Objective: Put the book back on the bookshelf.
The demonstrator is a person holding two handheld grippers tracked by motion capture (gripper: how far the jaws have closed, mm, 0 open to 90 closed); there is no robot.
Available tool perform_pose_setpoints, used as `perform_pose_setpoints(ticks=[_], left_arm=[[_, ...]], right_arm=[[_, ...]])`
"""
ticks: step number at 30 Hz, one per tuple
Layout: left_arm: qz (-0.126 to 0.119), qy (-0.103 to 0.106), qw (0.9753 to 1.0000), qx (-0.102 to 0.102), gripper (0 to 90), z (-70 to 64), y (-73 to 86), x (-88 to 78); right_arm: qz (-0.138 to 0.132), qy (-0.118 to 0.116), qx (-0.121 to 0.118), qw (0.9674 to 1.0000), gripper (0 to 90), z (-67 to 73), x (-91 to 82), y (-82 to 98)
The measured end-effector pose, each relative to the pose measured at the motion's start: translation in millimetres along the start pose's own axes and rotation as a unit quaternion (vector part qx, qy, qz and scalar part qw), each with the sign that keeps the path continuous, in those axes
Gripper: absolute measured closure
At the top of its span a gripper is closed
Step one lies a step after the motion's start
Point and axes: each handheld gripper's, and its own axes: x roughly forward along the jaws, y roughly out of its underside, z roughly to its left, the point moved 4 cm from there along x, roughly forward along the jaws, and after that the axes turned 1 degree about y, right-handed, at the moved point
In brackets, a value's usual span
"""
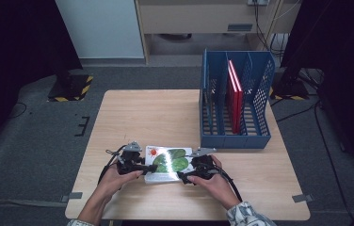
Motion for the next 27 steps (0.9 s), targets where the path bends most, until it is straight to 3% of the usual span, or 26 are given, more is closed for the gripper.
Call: perform_pose_setpoints(ticks=[16, 27], left_arm=[[-0.021, -0.010, 0.9989, 0.041, 61.3, -9.0, -6.0, -8.6], [-0.036, -0.022, 0.9964, 0.073, 64.5, -18.2, -9.1, -15.4]], right_arm=[[0.005, -0.014, 0.010, 0.9998, 4.6, -11.2, 5.8, -6.0], [0.006, -0.035, 0.014, 0.9993, 3.1, -16.2, 7.8, -10.1]])
